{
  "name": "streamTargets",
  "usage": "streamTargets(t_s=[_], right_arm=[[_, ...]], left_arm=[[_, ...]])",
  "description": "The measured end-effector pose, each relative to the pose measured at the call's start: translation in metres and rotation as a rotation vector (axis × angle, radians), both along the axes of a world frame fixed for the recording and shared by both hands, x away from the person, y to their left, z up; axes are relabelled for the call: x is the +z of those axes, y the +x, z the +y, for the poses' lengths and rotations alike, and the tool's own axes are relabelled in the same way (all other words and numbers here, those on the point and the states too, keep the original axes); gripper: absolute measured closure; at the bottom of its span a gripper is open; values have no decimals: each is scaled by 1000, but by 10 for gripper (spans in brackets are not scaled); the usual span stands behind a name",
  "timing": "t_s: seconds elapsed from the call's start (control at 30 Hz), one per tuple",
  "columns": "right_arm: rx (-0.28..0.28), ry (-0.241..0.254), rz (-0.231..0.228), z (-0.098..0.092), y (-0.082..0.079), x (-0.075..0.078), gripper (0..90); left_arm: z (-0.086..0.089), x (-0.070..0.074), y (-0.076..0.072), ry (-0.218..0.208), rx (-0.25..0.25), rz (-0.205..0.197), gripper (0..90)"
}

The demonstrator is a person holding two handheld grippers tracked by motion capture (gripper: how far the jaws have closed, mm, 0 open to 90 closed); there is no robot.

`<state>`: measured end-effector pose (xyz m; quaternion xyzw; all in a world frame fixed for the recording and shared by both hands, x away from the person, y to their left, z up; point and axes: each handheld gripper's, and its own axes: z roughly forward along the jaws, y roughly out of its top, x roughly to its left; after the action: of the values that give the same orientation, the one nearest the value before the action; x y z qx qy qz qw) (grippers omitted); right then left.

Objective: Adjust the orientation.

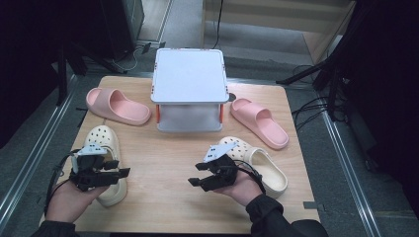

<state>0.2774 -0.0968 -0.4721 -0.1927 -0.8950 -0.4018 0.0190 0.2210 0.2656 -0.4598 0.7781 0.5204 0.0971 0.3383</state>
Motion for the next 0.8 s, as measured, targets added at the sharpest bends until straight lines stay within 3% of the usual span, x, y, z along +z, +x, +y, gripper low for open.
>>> streamTargets(t_s=[0.17, 0.33, 0.43, 0.63, 0.8], right_arm=[[-6, -3, 3, 0, 0, 0, 433], [-3, -12, 4, 1, 0, -2, 432], [-1, -16, 1, 1, -1, -2, 432], [-11, -20, 1, -1, -2, -3, 432], [-25, -22, -1, -3, -2, -5, 431]], left_arm=[[8, 2, -1, 8, 57, -1, 454], [11, -6, 9, 29, 117, 23, 419], [10, -11, 18, 45, 136, 36, 417], [11, -20, 36, 20, 164, 77, 425], [12, -22, 44, 43, 188, 75, 479]])
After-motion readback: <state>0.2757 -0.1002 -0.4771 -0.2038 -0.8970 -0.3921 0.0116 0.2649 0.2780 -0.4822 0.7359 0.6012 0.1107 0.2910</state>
